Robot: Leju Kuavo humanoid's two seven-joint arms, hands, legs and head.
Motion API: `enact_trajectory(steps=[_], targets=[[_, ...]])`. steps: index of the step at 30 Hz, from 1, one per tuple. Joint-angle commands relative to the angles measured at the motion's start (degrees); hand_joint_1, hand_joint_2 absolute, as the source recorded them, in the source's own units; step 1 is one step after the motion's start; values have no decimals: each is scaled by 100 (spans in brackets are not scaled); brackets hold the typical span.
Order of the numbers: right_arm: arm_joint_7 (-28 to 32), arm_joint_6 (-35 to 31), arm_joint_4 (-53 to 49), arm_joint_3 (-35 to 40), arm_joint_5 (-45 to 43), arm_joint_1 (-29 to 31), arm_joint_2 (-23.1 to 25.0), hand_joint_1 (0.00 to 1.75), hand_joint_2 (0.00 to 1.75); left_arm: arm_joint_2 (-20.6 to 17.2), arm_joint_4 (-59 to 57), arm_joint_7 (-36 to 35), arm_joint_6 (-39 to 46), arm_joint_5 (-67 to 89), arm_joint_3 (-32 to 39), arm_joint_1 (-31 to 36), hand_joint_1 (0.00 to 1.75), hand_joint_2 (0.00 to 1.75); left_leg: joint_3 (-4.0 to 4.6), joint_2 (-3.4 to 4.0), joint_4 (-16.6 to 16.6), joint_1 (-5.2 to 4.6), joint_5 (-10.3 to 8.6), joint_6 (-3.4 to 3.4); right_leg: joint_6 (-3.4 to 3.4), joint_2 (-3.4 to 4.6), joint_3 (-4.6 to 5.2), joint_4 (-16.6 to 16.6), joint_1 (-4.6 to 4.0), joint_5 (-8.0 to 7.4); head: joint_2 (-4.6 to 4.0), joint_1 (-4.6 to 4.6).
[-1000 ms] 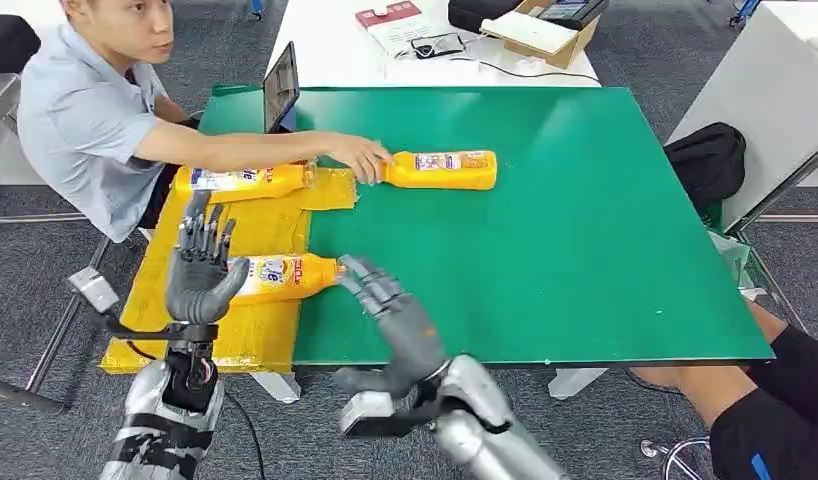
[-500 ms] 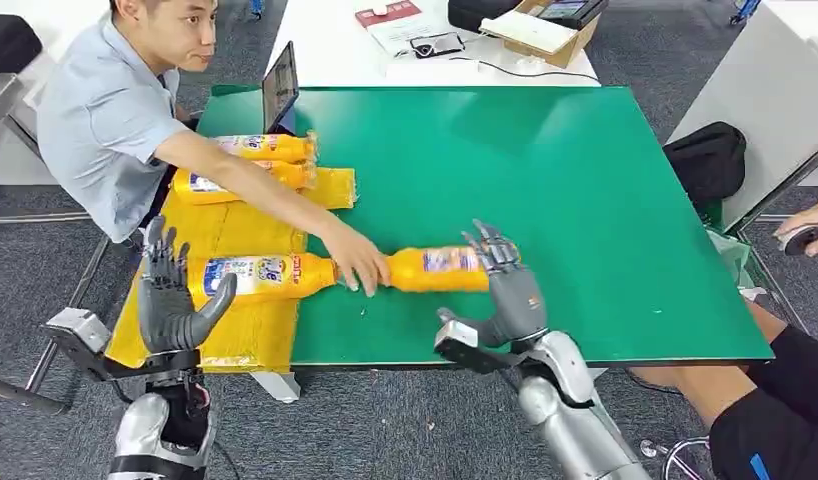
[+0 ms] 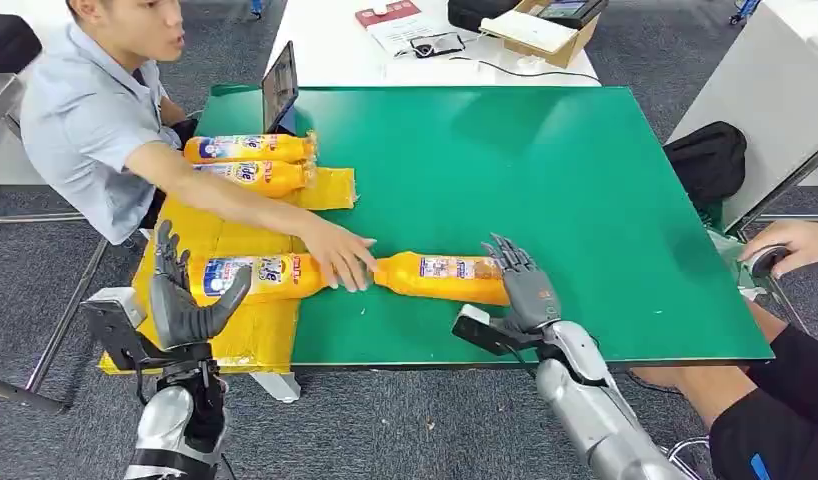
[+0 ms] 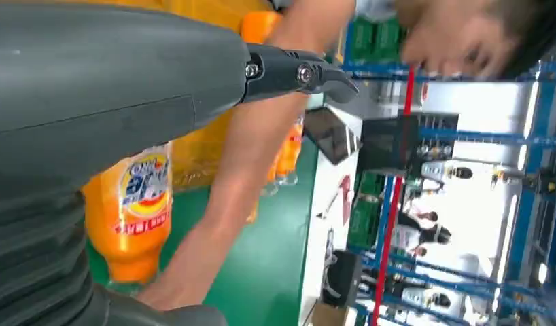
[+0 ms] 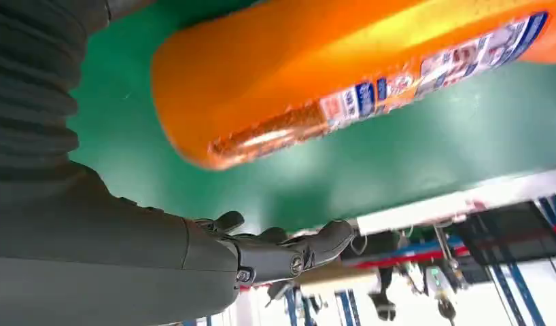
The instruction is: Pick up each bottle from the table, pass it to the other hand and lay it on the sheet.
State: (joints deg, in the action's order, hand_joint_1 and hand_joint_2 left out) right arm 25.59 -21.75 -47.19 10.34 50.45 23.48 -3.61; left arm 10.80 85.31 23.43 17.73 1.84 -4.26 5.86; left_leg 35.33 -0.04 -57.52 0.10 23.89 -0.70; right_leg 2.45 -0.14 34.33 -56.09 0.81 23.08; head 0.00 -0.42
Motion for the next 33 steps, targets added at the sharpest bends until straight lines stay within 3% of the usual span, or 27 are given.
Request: enact_trajectory(steps=[1, 9, 14, 17, 30, 33], targets=[[-126, 220, 1498, 242, 44, 985, 345, 0, 175, -41, -738, -69, 89, 53, -197, 449, 0, 175, -9, 7, 2, -1, 3, 2, -5, 8, -6, 0, 1, 1, 0, 0], [-367, 50, 2011, 520, 303, 1355, 448, 0, 175, -53, -901, -132, 36, -29, -273, 492, 0, 175, -21, 6, 2, 2, 5, 3, -10, 5, -20, 1, -1, 6, 0, 2], [-1308, 381, 2475, 845, 745, 1662, 460, 0, 175, -121, -861, -422, -186, -266, -214, 289, 0, 175, -29, 17, 1, 0, 9, 3, -11, 16, -23, 0, 2, 8, 0, 0], [-1506, 784, 2608, 787, 653, 1775, 501, 0, 175, -159, -794, -538, -327, -355, -178, 206, 0, 175, -22, 17, 2, -1, 6, 2, -10, 16, -16, -1, 2, 5, 0, 0], [-1592, 1045, 2668, 863, 685, 1801, 484, 0, 175, -169, -769, -648, -435, -362, -176, 135, 0, 175, -14, 4, 4, 1, 1, 0, -7, 3, -14, 3, 0, 3, 0, 0], [-1326, 1277, 2676, 830, 525, 1781, 500, 0, 175, -172, -750, -646, -451, -358, -139, 142, 0, 175, -26, 5, 2, 3, 7, 3, -11, 4, -24, 0, -1, 9, 0, 0]])
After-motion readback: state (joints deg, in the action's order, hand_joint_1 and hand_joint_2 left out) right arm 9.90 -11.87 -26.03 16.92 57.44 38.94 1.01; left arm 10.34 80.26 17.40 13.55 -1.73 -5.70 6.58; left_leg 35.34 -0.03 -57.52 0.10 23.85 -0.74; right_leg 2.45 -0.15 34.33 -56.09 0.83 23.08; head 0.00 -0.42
